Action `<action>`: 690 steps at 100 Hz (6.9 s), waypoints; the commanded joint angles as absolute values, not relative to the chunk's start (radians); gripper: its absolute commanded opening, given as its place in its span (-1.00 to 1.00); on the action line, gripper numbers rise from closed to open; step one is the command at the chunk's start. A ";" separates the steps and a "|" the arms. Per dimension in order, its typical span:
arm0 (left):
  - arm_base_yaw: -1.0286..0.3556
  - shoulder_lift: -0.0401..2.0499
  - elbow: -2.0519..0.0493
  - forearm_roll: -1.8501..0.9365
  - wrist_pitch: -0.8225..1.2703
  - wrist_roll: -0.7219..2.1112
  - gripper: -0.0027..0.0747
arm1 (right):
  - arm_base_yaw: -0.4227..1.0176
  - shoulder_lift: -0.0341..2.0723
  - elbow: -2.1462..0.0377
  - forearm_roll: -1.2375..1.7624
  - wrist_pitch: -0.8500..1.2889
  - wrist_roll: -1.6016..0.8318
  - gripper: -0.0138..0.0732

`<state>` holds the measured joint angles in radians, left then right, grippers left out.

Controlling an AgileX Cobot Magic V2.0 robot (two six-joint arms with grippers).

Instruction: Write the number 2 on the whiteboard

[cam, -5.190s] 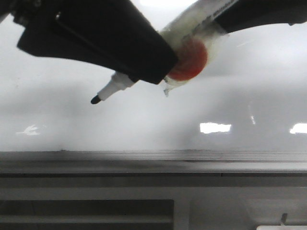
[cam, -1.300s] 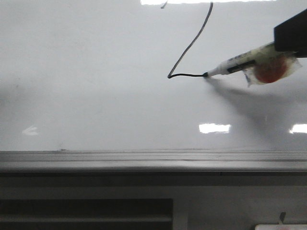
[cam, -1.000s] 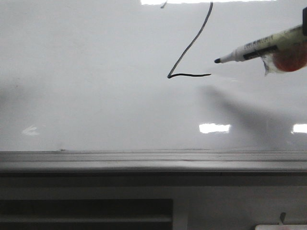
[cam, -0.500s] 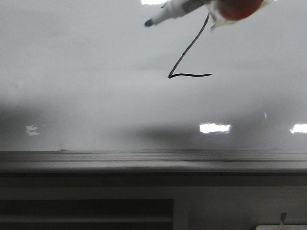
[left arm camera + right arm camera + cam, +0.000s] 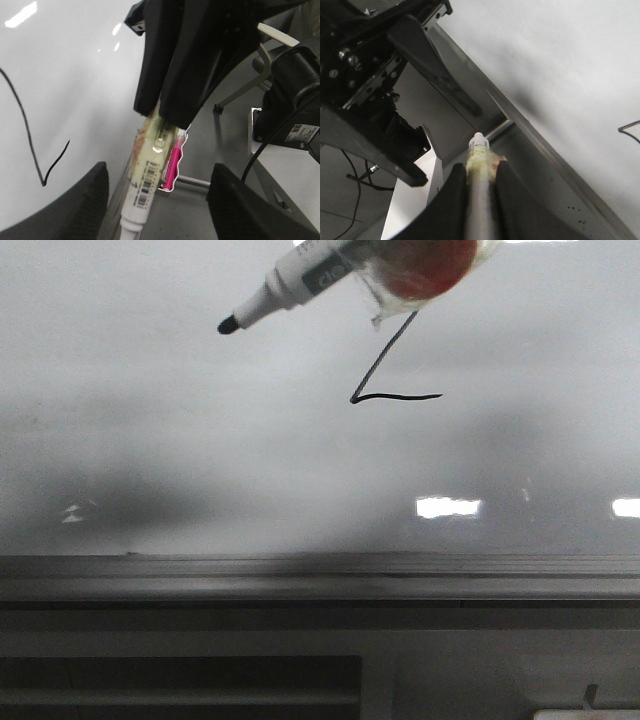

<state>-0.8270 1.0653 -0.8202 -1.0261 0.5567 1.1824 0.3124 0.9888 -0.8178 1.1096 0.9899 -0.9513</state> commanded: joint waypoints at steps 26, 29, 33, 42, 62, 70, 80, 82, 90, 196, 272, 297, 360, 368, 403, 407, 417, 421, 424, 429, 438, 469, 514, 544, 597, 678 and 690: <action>-0.869 1.139 -0.874 -1.062 0.489 1.209 0.02 | 0.307 0.984 -0.854 1.158 1.043 -0.973 -0.79; -0.869 1.141 -0.874 -1.062 0.489 1.209 -0.04 | 0.307 0.984 -0.854 1.158 1.045 -0.973 -0.79; -0.869 1.143 -0.874 -1.051 0.489 1.209 -0.11 | 0.307 0.984 -0.854 1.158 1.047 -0.975 -0.79; -0.869 1.143 -0.874 -1.027 0.489 1.209 -0.33 | 0.307 0.984 -0.854 1.158 1.054 -0.978 -0.79; -0.869 1.143 -0.874 -1.023 0.500 1.209 -0.78 | 0.307 0.984 -0.854 1.158 1.077 -1.000 -0.79; -0.869 1.143 -0.874 -1.023 0.508 1.209 -0.89 | 0.307 0.984 -0.854 1.158 1.085 -1.013 -0.79; -0.869 1.143 -0.874 -1.023 0.508 1.209 -0.98 | 0.307 0.984 -0.854 1.158 1.088 -1.019 -0.79; -0.869 1.143 -0.874 -1.023 0.508 1.209 -0.98 | 0.307 0.984 -0.854 1.158 1.088 -1.019 -0.79; -0.869 1.143 -0.874 -1.023 0.508 1.209 -0.98 | 0.307 0.984 -0.854 1.158 1.090 -1.019 -0.79; -0.865 0.872 -0.592 -1.362 -0.309 1.097 -0.98 | 0.148 0.721 -0.830 1.162 0.760 -0.979 0.32; -0.865 1.123 -0.680 -1.131 -0.423 0.779 -0.98 | 0.148 0.721 -0.824 1.179 0.767 -0.979 0.32; -0.865 1.123 -0.680 -1.129 -0.429 0.781 -0.88 | 0.148 0.721 -0.824 1.179 0.767 -0.979 0.32; -0.865 1.052 -0.671 -1.124 -0.442 0.875 0.19 | 0.148 0.720 -0.824 1.169 0.755 -0.973 0.32; -0.865 0.997 -0.662 -1.124 -0.440 0.937 0.19 | 0.148 0.720 -0.824 1.161 0.744 -0.967 0.32; -0.865 0.732 -0.583 -1.124 -0.294 1.109 -0.31 | 0.148 0.673 -0.792 1.127 0.651 -0.930 -0.83; -0.865 0.702 -0.570 -1.124 -0.264 1.111 -0.53 | 0.148 0.644 -0.766 1.117 0.627 -0.930 -0.80; -0.865 0.630 -0.522 -1.082 -0.191 1.111 -0.98 | 0.148 0.545 -0.681 1.115 0.567 -0.976 -0.80; -0.865 0.600 -0.504 -1.074 -0.167 1.111 -0.98 | 0.148 0.493 -0.638 1.115 0.547 -1.002 -0.81; -0.865 0.579 -0.484 -1.076 -0.161 1.111 -0.98 | 0.148 0.457 -0.608 1.115 0.537 -1.020 -0.81; -0.865 0.541 -0.453 -1.076 -0.155 1.111 -0.98 | 0.148 0.382 -0.553 1.115 0.521 -1.041 -0.81; -0.865 0.464 -0.393 -1.076 -0.153 1.111 -0.98 | 0.148 0.272 -0.451 1.115 0.490 -1.043 -0.81; -0.865 0.169 -0.227 -1.142 -0.167 1.102 -0.98 | 0.148 -0.004 -0.202 1.129 0.467 -1.043 -0.81; -0.865 0.093 -0.214 -1.215 -0.173 1.102 -0.98 | 0.148 -0.018 -0.174 1.160 0.431 -1.043 -0.81; -0.865 0.093 -0.214 -1.215 -0.173 1.102 -0.98 | 0.148 -0.018 -0.174 1.160 0.431 -1.043 -0.81; -0.839 0.102 -0.203 -0.960 -0.152 1.048 -0.98 | 0.148 -0.018 -0.174 1.160 0.431 -1.043 -0.81; -0.052 -0.027 0.014 -0.129 -0.063 0.171 -0.98 | 0.148 -0.018 -0.174 1.160 0.431 -1.043 -0.81; -0.027 -0.032 0.014 -0.115 -0.033 0.157 -0.98 | 0.148 -0.018 -0.174 1.160 0.431 -1.043 -0.81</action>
<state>-0.0401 -0.0039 0.0000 -0.1225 0.0294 0.1754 0.1559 -0.0123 -0.1488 1.1253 0.4746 -1.0328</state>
